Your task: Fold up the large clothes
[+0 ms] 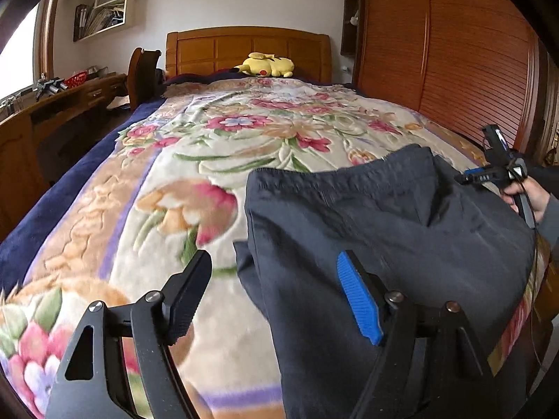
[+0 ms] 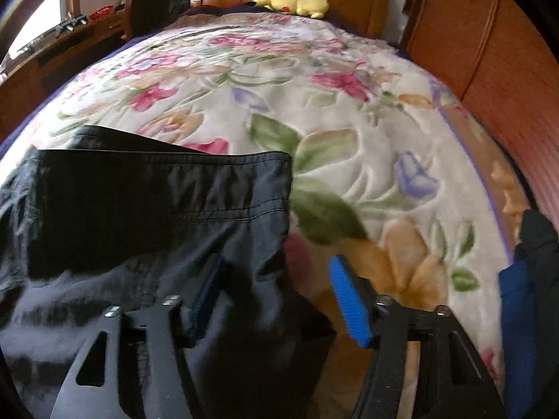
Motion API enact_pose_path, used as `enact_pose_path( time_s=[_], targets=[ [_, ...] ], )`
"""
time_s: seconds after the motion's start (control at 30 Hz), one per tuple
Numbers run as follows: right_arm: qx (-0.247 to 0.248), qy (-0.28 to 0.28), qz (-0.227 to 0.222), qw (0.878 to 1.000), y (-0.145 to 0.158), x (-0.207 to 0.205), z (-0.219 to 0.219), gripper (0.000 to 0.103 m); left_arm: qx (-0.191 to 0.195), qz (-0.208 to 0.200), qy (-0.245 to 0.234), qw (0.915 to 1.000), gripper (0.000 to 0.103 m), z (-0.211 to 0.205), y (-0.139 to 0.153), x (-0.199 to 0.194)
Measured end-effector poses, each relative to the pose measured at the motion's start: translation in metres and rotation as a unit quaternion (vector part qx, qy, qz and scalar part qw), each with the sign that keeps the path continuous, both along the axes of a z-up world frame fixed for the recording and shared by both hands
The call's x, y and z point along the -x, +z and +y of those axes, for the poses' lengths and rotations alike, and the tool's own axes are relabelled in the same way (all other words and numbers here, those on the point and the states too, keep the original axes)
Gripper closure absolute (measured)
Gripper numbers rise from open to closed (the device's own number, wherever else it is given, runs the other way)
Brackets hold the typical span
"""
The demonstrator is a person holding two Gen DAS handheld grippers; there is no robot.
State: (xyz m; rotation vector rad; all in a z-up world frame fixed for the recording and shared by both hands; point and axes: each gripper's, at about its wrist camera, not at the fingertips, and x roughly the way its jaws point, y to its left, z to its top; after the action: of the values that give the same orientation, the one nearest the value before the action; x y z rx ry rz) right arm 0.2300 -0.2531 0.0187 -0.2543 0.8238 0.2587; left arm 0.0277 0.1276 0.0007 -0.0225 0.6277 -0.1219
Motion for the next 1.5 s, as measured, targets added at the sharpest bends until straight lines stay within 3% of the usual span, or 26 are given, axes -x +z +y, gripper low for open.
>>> enact_pose_path(
  time_s=[0.13,0.27,0.37,0.47,0.53,0.6,0.63,0.67,0.73,0.93,1.23,1.33,1.4,1.5],
  targets=[
    [-0.015,0.024,0.012,1.0,0.007,-0.001,-0.007,0.098,-0.016,-0.002,0.0,0.9999,0.027,-0.005,-0.006,0.009],
    [0.016,0.035,-0.018,0.999,0.014,0.01,-0.004,0.102,-0.014,-0.001,-0.003,0.9999,0.027,-0.008,-0.007,0.015],
    [0.034,0.011,-0.071,0.997,0.026,0.025,-0.008,0.102,-0.015,-0.001,-0.004,0.9999,0.027,-0.01,-0.008,0.019],
    [0.125,-0.051,-0.094,0.986,0.021,0.023,-0.007,0.102,-0.029,0.006,-0.003,0.9996,0.028,-0.015,-0.015,0.022],
    [0.14,-0.042,-0.089,0.985,0.016,0.027,0.001,0.102,-0.038,0.013,-0.003,0.9992,0.027,-0.017,-0.019,0.023],
    [0.153,-0.049,-0.102,0.982,0.019,0.034,0.008,0.1,-0.039,0.014,-0.003,0.9991,0.027,-0.018,-0.021,0.025],
    [0.156,-0.051,-0.113,0.98,0.022,0.038,0.012,0.088,-0.038,0.014,-0.001,0.9992,0.028,-0.017,-0.021,0.027],
    [0.15,-0.046,-0.119,0.981,0.026,0.042,0.014,0.068,-0.036,0.013,0.0,0.9993,0.028,-0.017,-0.021,0.028],
    [0.124,-0.03,-0.122,0.984,0.032,0.051,0.021,0.043,-0.034,0.011,0.001,0.9994,0.027,-0.016,-0.019,0.031],
    [0.054,0.054,-0.115,0.99,0.033,0.096,0.05,0.043,-0.035,0.005,-0.001,0.9994,0.027,-0.019,-0.018,0.041],
    [-0.022,0.149,-0.096,0.984,-0.007,0.16,0.089,0.043,-0.028,0.022,-0.001,0.9994,0.027,-0.018,-0.035,0.046],
    [-0.006,0.149,-0.084,0.985,-0.035,0.16,0.091,0.043,-0.021,0.022,0.002,0.9995,0.027,-0.016,-0.037,0.049],
    [-0.027,0.142,-0.063,0.988,-0.055,0.152,0.084,0.043,-0.017,0.021,0.005,0.9996,0.027,-0.015,-0.037,0.051],
    [-0.041,0.139,-0.06,0.988,-0.055,0.146,0.076,0.043,-0.012,0.021,0.01,0.9996,0.027,-0.014,-0.037,0.055]
  ],
)
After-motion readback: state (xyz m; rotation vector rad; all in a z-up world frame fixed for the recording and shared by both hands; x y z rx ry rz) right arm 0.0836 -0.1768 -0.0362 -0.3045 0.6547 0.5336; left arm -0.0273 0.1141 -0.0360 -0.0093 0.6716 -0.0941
